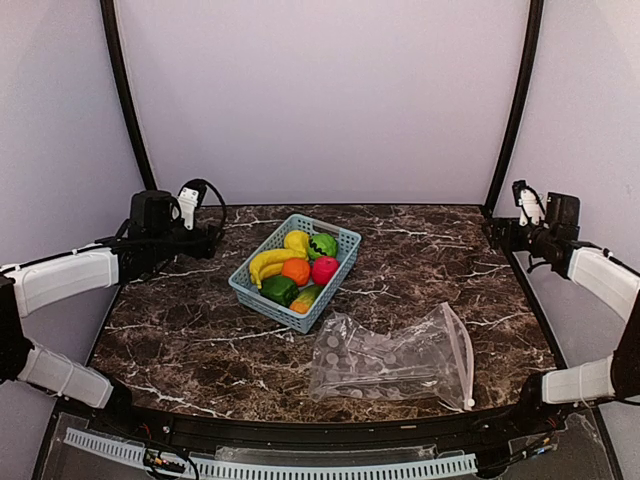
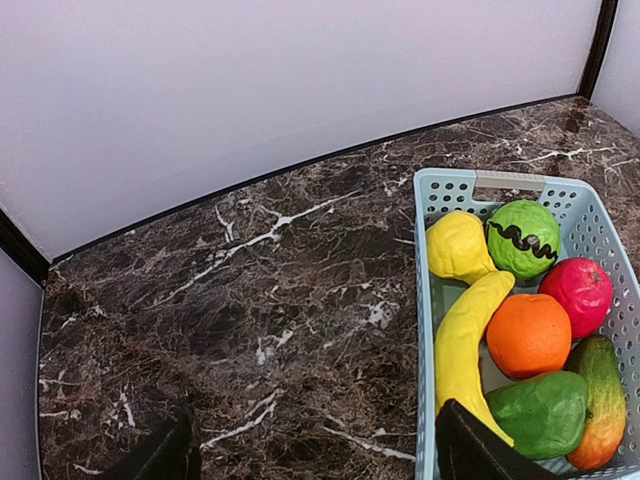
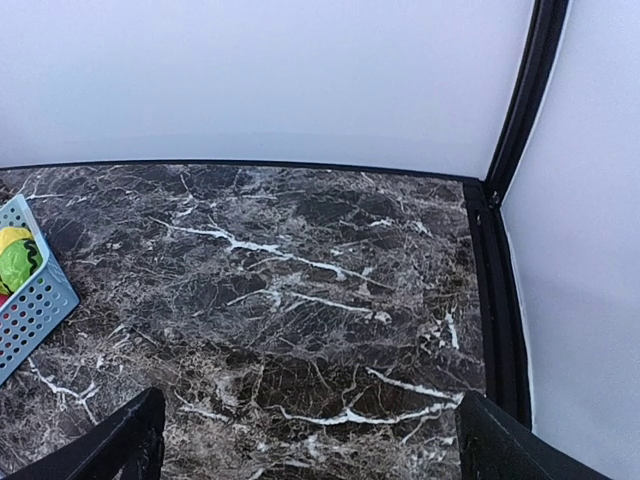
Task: Place the food in the zip-top bag and seal the zipper
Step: Adjust the bin at the corner of the board.
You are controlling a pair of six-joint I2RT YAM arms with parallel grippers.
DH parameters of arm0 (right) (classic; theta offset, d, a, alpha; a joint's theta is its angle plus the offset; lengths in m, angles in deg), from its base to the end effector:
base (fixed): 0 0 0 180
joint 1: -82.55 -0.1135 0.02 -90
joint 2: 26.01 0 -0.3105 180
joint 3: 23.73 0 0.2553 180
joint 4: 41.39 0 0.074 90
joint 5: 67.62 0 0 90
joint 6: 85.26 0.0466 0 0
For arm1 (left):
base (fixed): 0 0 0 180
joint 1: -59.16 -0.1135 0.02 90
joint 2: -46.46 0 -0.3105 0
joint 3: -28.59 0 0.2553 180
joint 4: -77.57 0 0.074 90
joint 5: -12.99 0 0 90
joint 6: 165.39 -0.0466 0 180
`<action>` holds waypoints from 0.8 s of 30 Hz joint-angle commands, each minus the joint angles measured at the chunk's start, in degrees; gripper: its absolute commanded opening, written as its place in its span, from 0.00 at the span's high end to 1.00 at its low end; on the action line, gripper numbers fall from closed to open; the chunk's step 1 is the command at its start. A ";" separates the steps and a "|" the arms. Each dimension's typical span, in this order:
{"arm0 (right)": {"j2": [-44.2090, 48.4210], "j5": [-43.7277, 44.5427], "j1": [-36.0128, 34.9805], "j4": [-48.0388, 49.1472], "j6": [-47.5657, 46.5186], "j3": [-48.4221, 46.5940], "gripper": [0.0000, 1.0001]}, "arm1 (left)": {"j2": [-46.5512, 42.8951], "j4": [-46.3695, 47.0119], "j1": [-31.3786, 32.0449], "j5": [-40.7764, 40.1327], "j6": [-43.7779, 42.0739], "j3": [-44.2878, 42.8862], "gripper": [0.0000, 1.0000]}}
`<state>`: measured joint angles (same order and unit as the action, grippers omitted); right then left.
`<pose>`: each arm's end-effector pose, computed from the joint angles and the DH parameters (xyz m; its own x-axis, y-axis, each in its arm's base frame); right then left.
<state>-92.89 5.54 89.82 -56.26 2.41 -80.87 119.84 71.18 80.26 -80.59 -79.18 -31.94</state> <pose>0.2572 -0.0192 0.3065 -0.4071 0.0127 -0.9133 -0.1568 0.9841 0.0836 0.2752 -0.1031 0.3145 -0.2866 0.1813 -0.9407 0.3239 0.9424 0.0829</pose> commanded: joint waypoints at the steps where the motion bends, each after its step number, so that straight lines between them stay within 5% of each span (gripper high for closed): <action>1: -0.51 -4.47 0.77 -1.55 -8.31 -3.29 0.01 | 1.05 0.71 0.49 1.75 -2.40 -2.29 0.22; 10: 1.79 -18.65 0.23 -22.22 -30.00 -6.12 0.05 | 8.69 -10.46 7.95 9.63 -5.26 -11.92 0.29; 15: 5.07 -17.37 -1.82 -26.58 -35.21 -3.01 0.10 | 13.62 -17.18 13.47 3.87 -2.98 -21.29 0.30; 21: 5.56 -19.85 -3.62 -26.95 -34.82 -0.61 0.14 | 25.52 -32.07 11.80 -3.78 -1.82 -38.85 0.29; 24: 4.91 -23.05 -4.04 -28.96 -34.80 -2.34 0.17 | 32.08 -39.24 8.00 2.11 0.64 -50.33 0.36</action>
<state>-87.57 -12.82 86.56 -82.73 -31.36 -82.29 145.44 46.05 92.63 -79.89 -81.36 -72.05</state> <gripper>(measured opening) 0.848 0.679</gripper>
